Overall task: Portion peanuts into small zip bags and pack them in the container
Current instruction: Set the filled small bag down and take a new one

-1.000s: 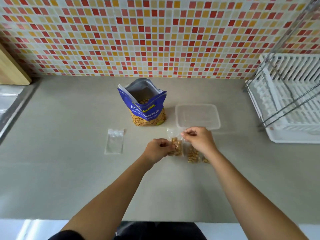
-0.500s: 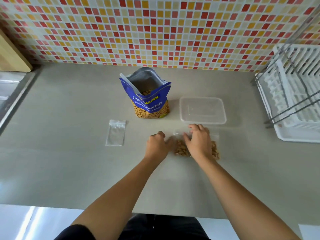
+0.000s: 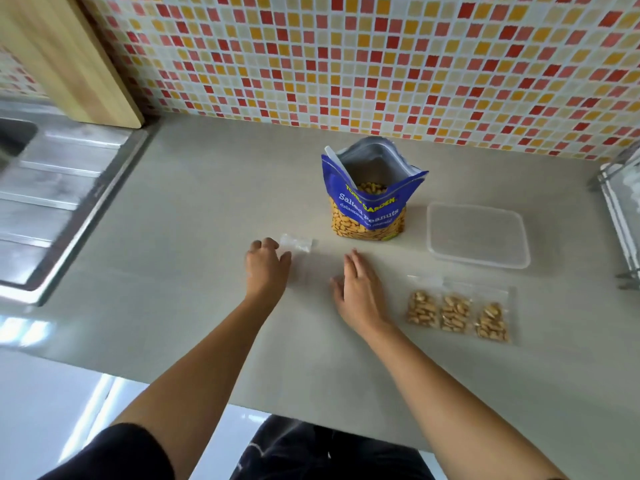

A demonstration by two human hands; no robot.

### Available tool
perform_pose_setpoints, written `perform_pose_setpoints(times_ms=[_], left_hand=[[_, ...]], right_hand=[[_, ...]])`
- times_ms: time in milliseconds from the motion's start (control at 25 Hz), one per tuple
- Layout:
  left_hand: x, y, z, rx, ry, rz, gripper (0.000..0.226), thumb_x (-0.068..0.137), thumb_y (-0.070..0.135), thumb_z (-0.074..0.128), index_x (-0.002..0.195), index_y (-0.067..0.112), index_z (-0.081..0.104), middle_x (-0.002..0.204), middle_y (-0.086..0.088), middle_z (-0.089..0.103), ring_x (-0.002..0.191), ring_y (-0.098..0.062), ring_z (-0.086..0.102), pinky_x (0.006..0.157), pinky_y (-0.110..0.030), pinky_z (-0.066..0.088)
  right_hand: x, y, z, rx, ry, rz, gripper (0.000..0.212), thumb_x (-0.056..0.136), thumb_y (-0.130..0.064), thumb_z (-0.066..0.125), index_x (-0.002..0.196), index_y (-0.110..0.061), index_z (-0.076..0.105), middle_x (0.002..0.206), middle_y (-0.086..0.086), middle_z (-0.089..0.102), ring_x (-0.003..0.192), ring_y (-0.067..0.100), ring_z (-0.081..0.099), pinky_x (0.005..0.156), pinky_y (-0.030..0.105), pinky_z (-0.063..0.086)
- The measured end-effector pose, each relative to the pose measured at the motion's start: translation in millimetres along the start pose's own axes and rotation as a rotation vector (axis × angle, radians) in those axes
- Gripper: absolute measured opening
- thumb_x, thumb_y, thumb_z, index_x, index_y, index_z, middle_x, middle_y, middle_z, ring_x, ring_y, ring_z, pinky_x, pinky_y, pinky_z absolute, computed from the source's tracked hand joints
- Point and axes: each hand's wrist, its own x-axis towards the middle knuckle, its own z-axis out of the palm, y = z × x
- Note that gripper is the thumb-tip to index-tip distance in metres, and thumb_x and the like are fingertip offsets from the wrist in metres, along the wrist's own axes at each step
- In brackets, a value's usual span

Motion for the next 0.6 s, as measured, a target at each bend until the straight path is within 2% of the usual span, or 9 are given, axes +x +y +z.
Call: perform_pose_setpoints(times_ms=[80,160,280,480,520,600], left_hand=[[5,-8,-5,0.043,-0.049,-0.053,0.039,0.089,0.025,0.058,0.114,-0.003,0.056,0.117,-0.022,0.054,0.109,-0.038,0.05,0.093,-0.04,0.042],[8,-12,-4,0.055,-0.106,-0.074,0.04,0.088,0.028,0.059,0.111,-0.005,0.056,0.115,-0.023,0.053,0.107,-0.039,0.051,0.093,-0.041,0.043],[16,-12,3,0.04,-0.146,-0.117,0.034,0.084,0.019,0.06,0.107,-0.006,0.057,0.111,-0.023,0.055,0.106,-0.04,0.052,0.088,-0.039,0.042],[27,-7,6,0.037,-0.247,-0.192,0.018,0.078,0.011,0.058,0.091,-0.001,0.064,0.1,-0.021,0.066,0.095,-0.037,0.062,0.07,-0.033,0.047],[28,-8,6,0.014,-0.25,-0.2,0.017,0.078,0.01,0.06,0.092,0.001,0.063,0.102,-0.019,0.067,0.095,-0.035,0.062,0.069,-0.031,0.047],[29,-9,6,-0.077,-0.238,-0.251,0.031,0.077,0.008,0.063,0.107,0.003,0.059,0.107,-0.015,0.064,0.099,-0.034,0.061,0.076,-0.032,0.052]], right_hand=[[-2,-5,14,-0.066,-0.035,0.007,0.071,0.086,-0.046,0.028,0.139,0.002,0.036,0.15,0.02,0.03,0.139,0.035,0.028,0.11,0.046,0.027],[-5,-5,25,-0.146,-0.05,0.024,0.079,0.083,-0.052,0.018,0.144,-0.003,0.028,0.154,0.014,0.022,0.143,0.03,0.02,0.113,0.046,0.019],[-9,-4,30,-0.228,-0.023,0.045,0.075,0.085,-0.052,0.022,0.143,-0.005,0.03,0.152,0.012,0.027,0.141,0.027,0.025,0.113,0.043,0.019],[-9,-7,29,-0.276,-0.014,0.072,0.07,0.086,-0.051,0.03,0.138,-0.004,0.041,0.146,0.013,0.04,0.135,0.026,0.039,0.108,0.037,0.016],[-9,-7,29,-0.278,-0.017,0.072,0.071,0.086,-0.051,0.03,0.138,-0.004,0.041,0.146,0.013,0.039,0.135,0.026,0.038,0.108,0.037,0.015],[-10,-6,29,-0.286,-0.007,0.063,0.071,0.087,-0.051,0.028,0.139,-0.004,0.039,0.148,0.013,0.037,0.137,0.026,0.036,0.109,0.036,0.013]])
